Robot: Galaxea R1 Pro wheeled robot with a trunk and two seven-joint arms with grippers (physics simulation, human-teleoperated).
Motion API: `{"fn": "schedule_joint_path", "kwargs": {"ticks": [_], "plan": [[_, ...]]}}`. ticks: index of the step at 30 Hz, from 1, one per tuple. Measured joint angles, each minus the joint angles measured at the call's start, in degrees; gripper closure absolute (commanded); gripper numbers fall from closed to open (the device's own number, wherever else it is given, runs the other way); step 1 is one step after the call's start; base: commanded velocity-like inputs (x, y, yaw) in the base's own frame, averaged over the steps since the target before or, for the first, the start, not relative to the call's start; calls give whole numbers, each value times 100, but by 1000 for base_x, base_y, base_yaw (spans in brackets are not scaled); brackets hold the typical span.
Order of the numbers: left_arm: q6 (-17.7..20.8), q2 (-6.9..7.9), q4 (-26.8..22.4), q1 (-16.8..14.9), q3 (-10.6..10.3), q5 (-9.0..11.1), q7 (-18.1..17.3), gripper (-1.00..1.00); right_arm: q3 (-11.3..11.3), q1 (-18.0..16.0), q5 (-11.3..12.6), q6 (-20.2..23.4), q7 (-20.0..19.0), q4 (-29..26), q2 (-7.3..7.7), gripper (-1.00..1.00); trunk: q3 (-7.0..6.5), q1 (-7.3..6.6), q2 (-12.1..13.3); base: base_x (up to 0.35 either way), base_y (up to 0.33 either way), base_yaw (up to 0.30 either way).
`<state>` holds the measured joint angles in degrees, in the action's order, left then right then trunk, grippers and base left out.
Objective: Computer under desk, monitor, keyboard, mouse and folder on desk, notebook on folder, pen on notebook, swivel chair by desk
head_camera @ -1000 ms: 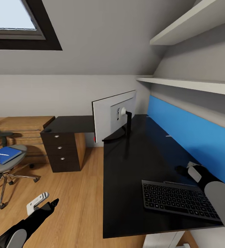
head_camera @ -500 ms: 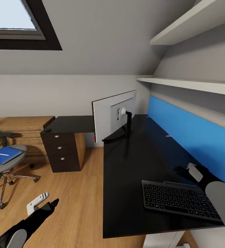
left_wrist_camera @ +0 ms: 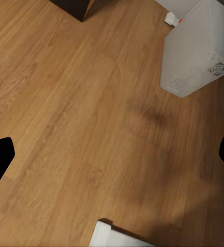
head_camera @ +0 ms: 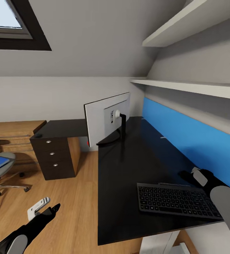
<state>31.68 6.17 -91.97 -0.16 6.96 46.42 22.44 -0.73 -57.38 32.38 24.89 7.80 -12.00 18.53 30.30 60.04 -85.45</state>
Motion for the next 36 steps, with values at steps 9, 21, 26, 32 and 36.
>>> {"fn": "schedule_joint_path", "kwargs": {"ticks": [9,21,26,32,36], "plan": [[0,-1,-2,0,3,0,-6,-100,0,0,0,2,0,-1,-1,-100,0,0,0,0,0,-10],[-7,7,-4,0,9,-1,-8,-100,0,0,0,-4,0,-8,2,-100,0,0,0,0,0,0],[-8,18,-4,0,20,0,-8,-100,1,0,0,-4,0,-8,2,-100,0,0,0,0,0,0],[-9,22,-10,0,27,-1,-8,-100,0,0,1,-4,0,-9,2,-100,0,0,0,0,0,-35],[-9,26,-16,0,39,-1,-8,-100,1,0,1,-4,0,-9,2,-100,0,0,0,0,0,-76]]}}
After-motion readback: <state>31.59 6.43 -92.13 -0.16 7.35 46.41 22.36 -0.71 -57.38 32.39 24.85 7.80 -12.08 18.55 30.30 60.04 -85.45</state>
